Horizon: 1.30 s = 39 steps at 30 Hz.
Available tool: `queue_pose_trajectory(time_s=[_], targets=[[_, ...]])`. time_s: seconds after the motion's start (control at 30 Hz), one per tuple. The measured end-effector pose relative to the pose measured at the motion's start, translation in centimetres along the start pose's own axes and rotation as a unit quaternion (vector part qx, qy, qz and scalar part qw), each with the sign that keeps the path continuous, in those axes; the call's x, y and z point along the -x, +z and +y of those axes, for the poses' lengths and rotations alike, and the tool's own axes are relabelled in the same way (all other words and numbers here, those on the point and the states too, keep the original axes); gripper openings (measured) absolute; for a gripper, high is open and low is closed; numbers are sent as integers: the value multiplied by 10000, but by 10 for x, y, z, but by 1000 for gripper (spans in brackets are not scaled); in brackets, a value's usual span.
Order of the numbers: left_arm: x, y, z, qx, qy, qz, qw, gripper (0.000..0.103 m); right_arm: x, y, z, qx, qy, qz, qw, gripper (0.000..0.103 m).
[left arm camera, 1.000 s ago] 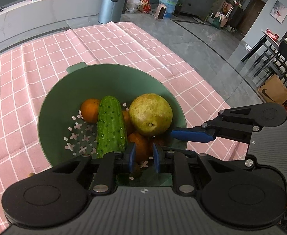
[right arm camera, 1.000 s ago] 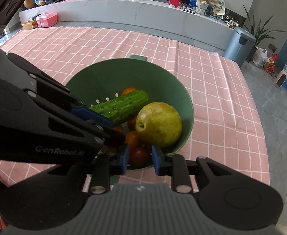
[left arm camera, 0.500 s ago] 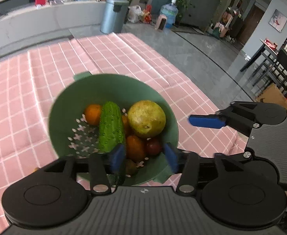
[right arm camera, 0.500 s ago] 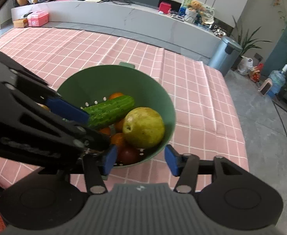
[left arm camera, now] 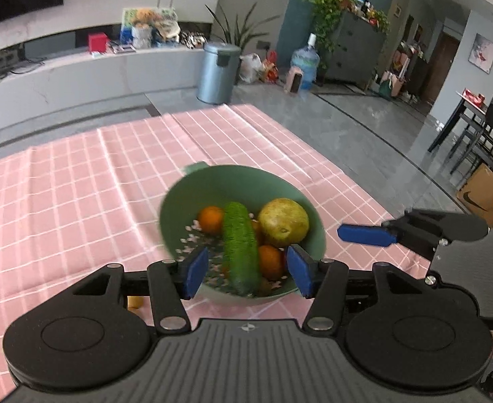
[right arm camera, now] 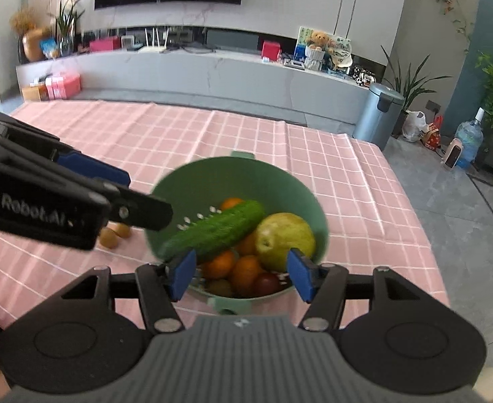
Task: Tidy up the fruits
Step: 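Lift both tools out of the colander and bring the left tool to the last brown fruit, then close the left tool around the last small brown fruit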
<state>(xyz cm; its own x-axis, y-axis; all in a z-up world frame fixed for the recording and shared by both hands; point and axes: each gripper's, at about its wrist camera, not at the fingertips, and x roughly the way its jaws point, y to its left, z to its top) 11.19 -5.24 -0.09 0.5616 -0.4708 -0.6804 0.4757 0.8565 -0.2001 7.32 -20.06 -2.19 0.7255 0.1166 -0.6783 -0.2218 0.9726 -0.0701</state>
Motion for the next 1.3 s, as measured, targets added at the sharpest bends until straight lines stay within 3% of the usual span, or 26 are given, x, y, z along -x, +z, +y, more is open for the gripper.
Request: queue_pose_trajectory(time_s=[0.27,0.6,0.7,0.8,0.83,1.0,1.3], targets=[[26,-18,25,-115,323,-73,9994,64,10,-10,38,-336,262,-370,9984,57],[38,-45,60,172,547,-92,9983,64,3,-22,86,-425,687,-331,9962,56],[36,-49,66,147,572,-75,9982,63,-7,-23,97,-363,808,-178,9959,43],[34,-55,76,237,524,-76,9983,62,-19,-24,101,-338,844,-67,9958,40],[32,-56,79,274,511,-68,9983,62,-22,-25,102,-329,848,-31,9959,33],[23,-65,90,413,468,11,9980,62,-41,-24,108,-318,771,143,9964,20],[0,-78,106,647,284,154,9974,59,-73,-29,103,-503,579,387,9963,16]])
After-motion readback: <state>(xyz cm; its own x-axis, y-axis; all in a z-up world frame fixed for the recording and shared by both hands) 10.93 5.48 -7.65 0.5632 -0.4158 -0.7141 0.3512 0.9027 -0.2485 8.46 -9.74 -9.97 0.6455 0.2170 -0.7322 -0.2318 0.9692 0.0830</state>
